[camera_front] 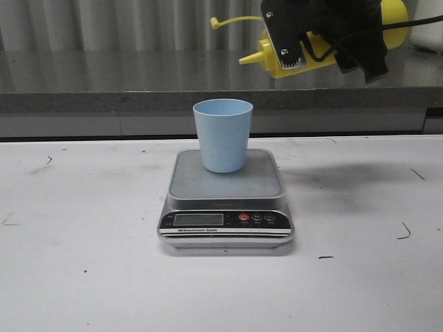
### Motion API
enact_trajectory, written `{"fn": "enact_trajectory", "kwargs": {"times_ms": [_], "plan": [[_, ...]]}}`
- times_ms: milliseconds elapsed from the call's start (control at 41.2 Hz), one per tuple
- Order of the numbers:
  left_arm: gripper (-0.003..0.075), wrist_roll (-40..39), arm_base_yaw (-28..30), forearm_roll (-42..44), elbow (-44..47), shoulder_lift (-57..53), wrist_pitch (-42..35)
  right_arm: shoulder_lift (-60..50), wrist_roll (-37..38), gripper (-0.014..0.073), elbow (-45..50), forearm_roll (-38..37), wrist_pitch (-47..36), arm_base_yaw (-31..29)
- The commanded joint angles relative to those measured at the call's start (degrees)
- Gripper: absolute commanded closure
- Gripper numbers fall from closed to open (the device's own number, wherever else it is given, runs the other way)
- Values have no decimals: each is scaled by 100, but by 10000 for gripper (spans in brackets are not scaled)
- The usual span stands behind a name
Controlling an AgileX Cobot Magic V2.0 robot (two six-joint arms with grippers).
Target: Pour seasoning into cup on scale with both arms
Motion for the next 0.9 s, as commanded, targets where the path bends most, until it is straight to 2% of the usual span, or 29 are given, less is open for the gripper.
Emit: {"fn": "enact_trajectory", "kwargs": {"times_ms": [0, 146, 267, 340, 462, 583, 705, 875], "plan": [[313, -17, 12, -48, -159, 12, -382, -316, 747, 180, -220, -166, 108, -1], [313, -17, 12, -48, -159, 12, -382, -316, 2672, 180, -220, 266, 404, -1], [313, -17, 12, -48, -159, 12, -382, -327, 3838, 180, -214, 568, 754, -12], [313, -17, 12, -48, -159, 12, -382, -409, 4173, 180, -167, 773, 856, -19], [313, -17, 12, -48, -159, 12, -382, -744, 4218, 180, 31, 1345, 689, -19], [313, -17, 12, -48, -159, 12, -382, -1326, 4243, 180, 477, 1899, 52, -61], [313, -17, 12, -48, -159, 12, -382, -1888, 4328, 180, 1135, 2054, -957, -249], [313, -17, 12, -48, -159, 12, -382, -2441, 5249, 180, 2090, 2123, -2428, -1077]]}}
